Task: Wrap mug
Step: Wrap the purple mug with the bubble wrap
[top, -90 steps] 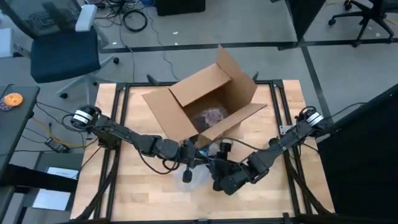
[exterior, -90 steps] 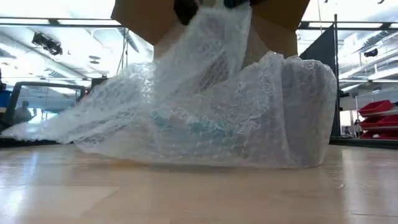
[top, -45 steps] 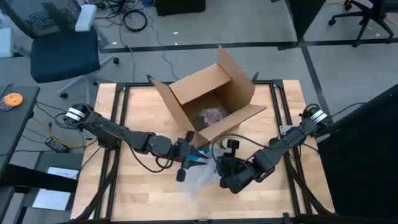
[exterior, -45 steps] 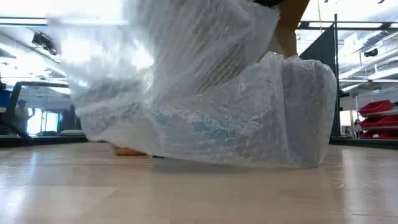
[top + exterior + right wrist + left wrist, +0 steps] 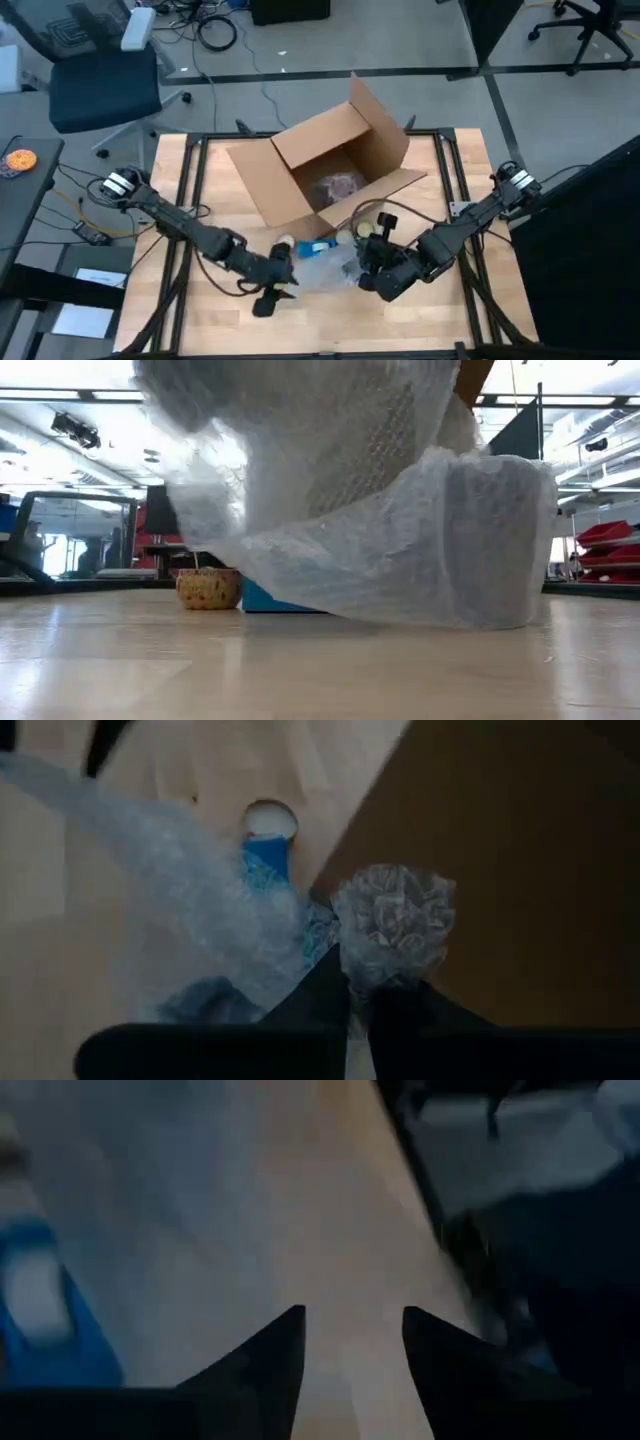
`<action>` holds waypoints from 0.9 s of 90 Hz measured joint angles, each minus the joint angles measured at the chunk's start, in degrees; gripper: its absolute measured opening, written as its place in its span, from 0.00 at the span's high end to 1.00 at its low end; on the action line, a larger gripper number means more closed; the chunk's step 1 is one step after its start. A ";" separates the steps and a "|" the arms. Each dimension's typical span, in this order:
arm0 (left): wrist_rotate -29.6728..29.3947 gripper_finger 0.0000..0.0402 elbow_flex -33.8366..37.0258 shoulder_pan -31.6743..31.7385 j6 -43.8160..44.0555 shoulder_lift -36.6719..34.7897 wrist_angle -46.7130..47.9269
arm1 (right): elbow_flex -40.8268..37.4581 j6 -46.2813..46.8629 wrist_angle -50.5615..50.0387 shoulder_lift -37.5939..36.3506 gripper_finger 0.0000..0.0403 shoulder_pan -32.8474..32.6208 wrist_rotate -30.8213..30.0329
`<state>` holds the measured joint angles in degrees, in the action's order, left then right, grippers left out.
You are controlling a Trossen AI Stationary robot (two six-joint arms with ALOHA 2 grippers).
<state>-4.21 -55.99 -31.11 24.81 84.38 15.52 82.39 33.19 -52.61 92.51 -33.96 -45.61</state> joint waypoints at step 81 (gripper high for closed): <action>-28.71 0.62 0.00 -12.45 3.92 4.95 -2.25 | 0.00 4.26 -2.40 0.11 1.00 -0.04 2.35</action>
<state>-32.92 -55.99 -43.56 28.73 89.33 13.27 82.39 37.45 -55.01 92.62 -34.00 -43.27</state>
